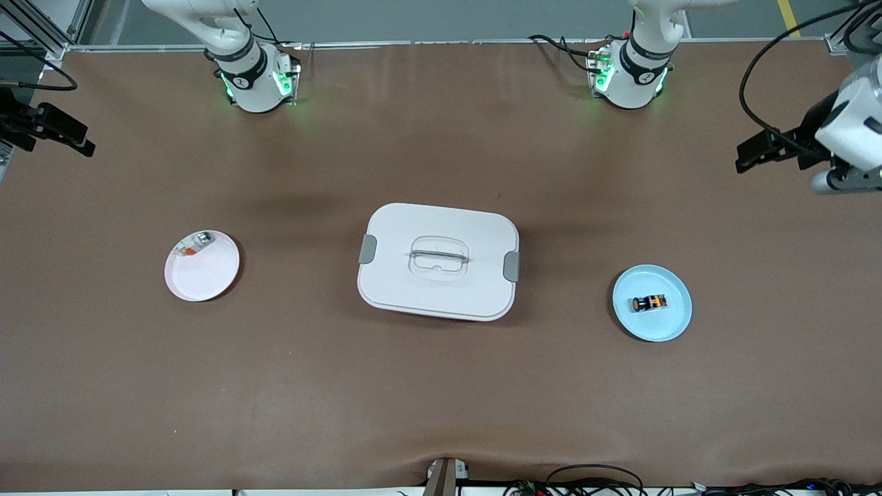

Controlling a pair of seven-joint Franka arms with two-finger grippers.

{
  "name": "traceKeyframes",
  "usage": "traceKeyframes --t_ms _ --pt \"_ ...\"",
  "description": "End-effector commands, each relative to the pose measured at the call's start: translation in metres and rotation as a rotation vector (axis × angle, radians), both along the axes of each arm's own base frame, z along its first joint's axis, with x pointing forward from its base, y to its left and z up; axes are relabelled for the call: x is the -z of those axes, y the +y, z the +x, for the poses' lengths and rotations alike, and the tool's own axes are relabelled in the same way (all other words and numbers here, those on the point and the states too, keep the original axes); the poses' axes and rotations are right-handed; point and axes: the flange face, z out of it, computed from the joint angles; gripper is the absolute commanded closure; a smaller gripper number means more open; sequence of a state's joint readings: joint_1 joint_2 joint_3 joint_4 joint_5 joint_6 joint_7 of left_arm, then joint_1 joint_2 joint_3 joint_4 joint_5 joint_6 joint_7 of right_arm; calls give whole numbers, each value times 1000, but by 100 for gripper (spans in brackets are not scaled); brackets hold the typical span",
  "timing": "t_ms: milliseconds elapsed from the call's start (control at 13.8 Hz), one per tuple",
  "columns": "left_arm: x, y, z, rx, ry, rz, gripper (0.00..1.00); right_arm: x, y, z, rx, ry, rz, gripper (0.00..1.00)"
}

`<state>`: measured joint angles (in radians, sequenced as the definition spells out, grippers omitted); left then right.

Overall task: Transfer orange switch to right arm and place
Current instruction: 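Lower the left gripper onto the orange switch on the blue plate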

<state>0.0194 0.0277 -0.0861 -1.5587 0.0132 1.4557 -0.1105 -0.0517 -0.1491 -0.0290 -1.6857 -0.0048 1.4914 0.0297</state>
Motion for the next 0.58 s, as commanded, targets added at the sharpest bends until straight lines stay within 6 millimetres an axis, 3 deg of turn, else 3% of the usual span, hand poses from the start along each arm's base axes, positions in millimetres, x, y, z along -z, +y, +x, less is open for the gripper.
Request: traceKeyframes --t_ms 0,509 --pt "25 0 13 11 -5 0 0 -4 1 3 7 3 -15 0" --pt "148 7 42 7 -84 -13 0 -4 1 3 7 5 -14 0"
